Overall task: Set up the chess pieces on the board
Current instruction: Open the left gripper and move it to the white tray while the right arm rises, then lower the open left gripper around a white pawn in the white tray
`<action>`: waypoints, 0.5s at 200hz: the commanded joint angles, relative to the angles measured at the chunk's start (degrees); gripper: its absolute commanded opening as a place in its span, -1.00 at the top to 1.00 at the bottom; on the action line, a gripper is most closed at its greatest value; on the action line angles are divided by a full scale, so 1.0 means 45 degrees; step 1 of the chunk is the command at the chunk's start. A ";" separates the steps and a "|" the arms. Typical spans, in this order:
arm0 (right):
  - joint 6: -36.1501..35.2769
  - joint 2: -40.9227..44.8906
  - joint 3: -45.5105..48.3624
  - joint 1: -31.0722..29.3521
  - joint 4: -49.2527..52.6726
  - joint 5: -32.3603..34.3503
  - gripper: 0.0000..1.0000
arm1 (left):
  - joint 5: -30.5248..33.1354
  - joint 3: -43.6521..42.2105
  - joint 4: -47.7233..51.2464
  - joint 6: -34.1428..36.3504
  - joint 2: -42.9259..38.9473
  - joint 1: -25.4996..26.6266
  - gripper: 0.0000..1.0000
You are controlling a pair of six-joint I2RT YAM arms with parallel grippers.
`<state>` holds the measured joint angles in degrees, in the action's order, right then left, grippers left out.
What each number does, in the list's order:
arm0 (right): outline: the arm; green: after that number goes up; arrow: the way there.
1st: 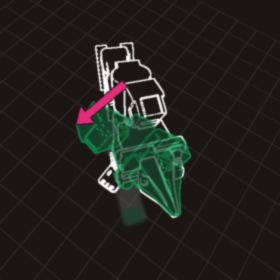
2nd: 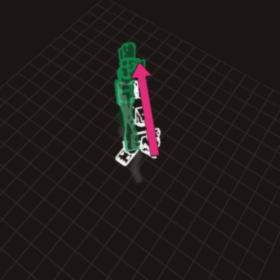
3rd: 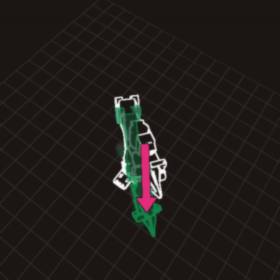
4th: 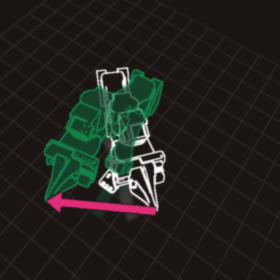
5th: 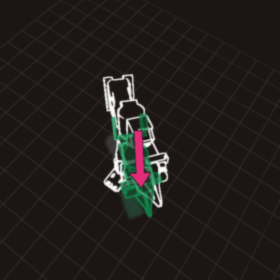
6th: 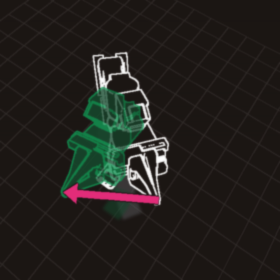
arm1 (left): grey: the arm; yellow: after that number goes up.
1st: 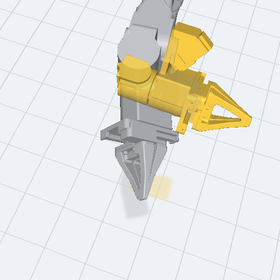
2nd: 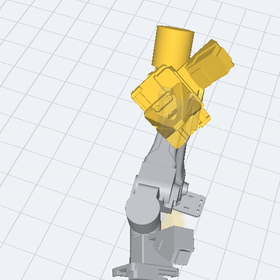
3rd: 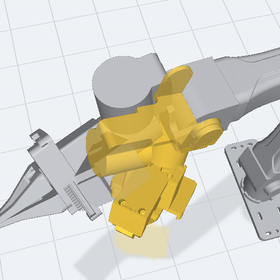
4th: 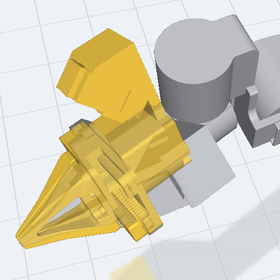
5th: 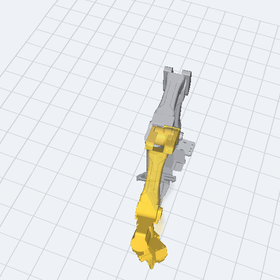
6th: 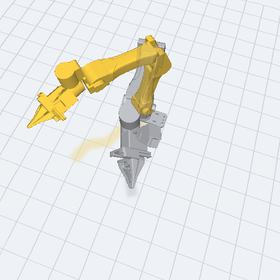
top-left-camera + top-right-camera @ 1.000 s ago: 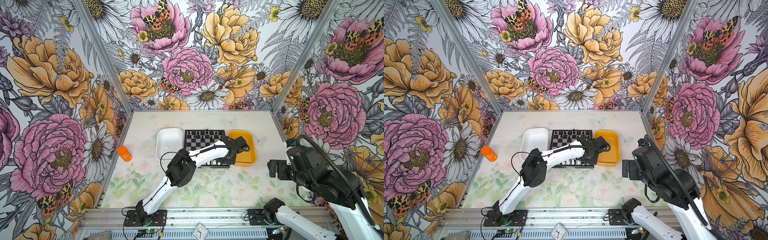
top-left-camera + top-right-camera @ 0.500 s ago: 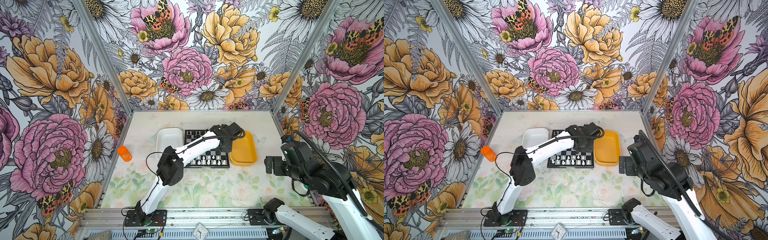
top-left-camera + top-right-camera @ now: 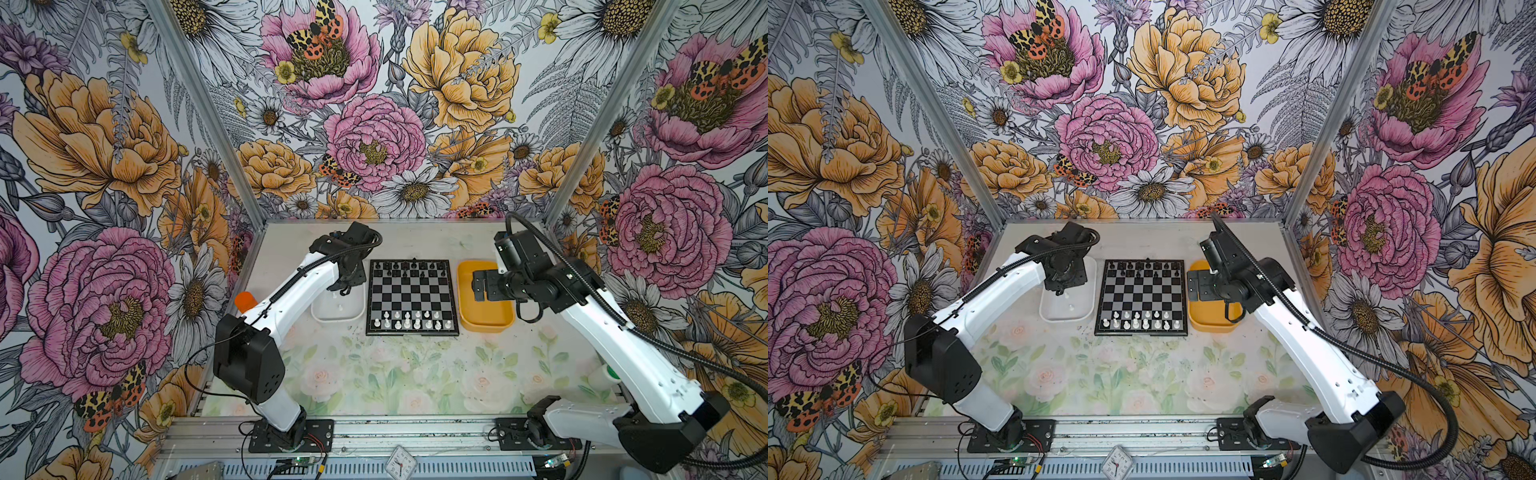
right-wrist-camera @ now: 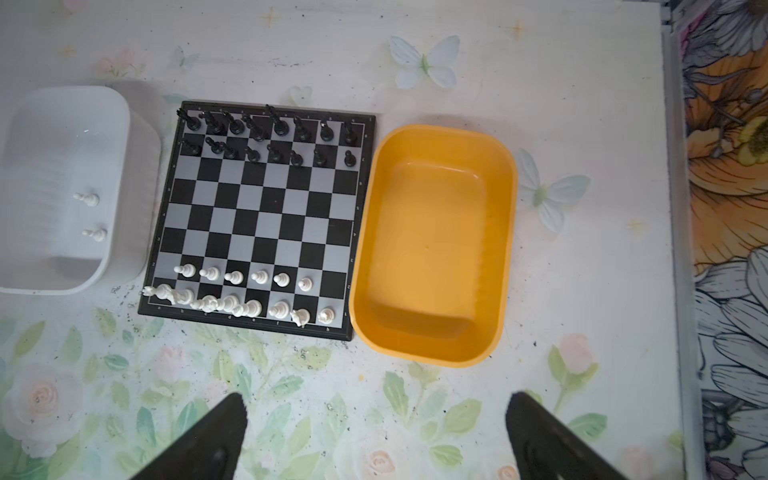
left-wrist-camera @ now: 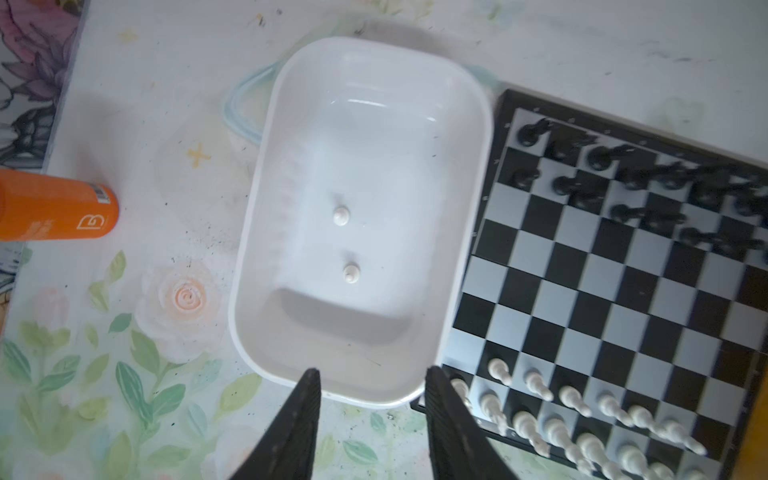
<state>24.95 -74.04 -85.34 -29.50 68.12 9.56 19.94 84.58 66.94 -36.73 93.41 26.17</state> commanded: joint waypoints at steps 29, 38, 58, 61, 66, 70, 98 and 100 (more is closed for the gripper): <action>-0.0305 -0.2637 -0.2557 -0.0504 -0.1348 -0.0531 -0.99 | -0.1304 -0.1173 -0.1917 0.1117 0.0308 -0.1943 0.25; -0.0329 -0.3106 -0.2902 -0.0552 -0.1349 -0.0583 -0.99 | -0.1486 -0.1173 -0.2158 0.1240 0.0536 -0.2181 0.25; -0.0330 -0.3940 -0.3577 -0.0603 -0.1372 -0.0855 -0.99 | -0.1678 -0.1004 -0.2503 0.1534 0.1163 -0.2510 0.28; -0.0312 -0.4065 -0.3668 -0.0612 -0.1368 -0.0946 -0.99 | -0.2013 -0.0980 -0.2537 0.1555 0.1248 -0.2539 0.28; -0.0291 -0.4240 -0.3817 -0.0613 -0.1368 -0.1102 -0.99 | -0.2128 -0.0983 -0.2612 0.1597 0.1388 -0.2568 0.29; -0.0281 -0.4378 -0.3928 -0.0630 -0.1372 -0.1253 -0.99 | -0.2214 -0.0991 -0.2688 0.1635 0.1498 -0.2625 0.29; -0.0251 -0.5147 -0.4543 -0.0822 -0.1627 -0.2412 -0.99 | -0.2689 -0.0935 -0.3086 0.1683 0.2147 -0.2749 0.31; -0.0251 -0.5187 -0.4588 -0.0841 -0.1667 -0.2504 -0.99 | -0.2712 -0.0926 -0.3104 0.1694 0.2201 -0.2750 0.31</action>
<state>24.34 -95.39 -102.96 -32.36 62.65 3.57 11.49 79.75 56.47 -30.79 101.86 14.33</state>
